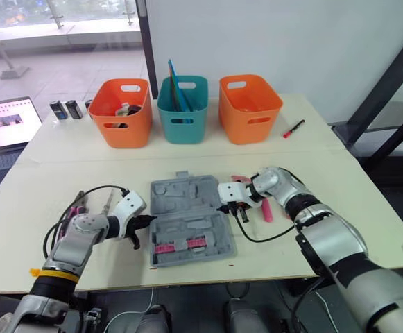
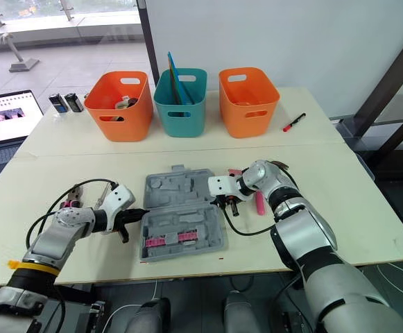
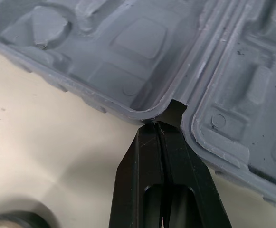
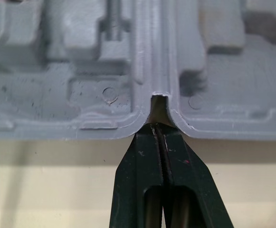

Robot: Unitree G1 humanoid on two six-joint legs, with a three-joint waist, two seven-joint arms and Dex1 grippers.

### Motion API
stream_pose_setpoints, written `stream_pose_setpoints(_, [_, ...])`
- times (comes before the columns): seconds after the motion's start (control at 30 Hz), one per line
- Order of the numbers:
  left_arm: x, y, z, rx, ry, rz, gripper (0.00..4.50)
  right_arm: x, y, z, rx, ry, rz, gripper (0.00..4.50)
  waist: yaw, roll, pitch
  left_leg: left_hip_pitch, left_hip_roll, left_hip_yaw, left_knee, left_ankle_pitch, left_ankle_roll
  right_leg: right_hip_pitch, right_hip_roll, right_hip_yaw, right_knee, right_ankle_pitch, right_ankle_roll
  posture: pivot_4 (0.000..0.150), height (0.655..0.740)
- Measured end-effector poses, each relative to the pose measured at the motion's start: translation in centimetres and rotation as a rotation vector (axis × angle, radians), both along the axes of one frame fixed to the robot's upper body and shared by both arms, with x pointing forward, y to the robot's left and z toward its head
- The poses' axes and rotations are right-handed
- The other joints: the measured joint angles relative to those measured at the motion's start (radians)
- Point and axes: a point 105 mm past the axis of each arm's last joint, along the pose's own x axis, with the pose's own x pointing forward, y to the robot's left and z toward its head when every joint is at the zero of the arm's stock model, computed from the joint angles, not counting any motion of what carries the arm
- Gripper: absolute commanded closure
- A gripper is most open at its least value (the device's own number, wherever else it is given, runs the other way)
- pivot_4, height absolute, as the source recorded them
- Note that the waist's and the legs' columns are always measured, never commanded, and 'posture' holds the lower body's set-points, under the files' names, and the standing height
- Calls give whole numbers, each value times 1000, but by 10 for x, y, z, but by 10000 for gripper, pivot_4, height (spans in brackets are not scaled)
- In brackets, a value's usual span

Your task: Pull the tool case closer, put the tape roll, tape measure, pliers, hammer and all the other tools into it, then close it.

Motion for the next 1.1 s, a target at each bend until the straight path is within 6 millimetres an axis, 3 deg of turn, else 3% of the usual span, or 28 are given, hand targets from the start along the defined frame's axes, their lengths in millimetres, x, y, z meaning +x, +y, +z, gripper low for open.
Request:
stream_pose_setpoints(0.3, [-13,-8,-9,-38,37,11,45000,-15,-11,-12,124,95,-64,44142,2,0,0,1,0,0,1,0,0,2,0,0,0,-1,1,1500,7344])
stream_pose_setpoints(0.47, [-24,-7,-10,-11,49,-22,45000,-34,-13,-18,170,170,-53,44142,2,0,0,2,0,0,0,0,0,2,0,0,0,-1,1,1500,7344])
stream_pose_setpoints(0.73, [-36,-8,-13,1,56,-29,45000,-55,-14,-22,160,209,-49,44142,3,0,-1,4,0,0,0,0,0,4,0,0,0,-4,-2,1500,7344])
stream_pose_setpoints(1.1, [-46,-10,-14,-6,86,-23,45000,-66,-15,-25,139,232,-34,44142,2,-1,-1,4,0,0,0,0,0,5,0,0,0,-5,-2,1500,7344])
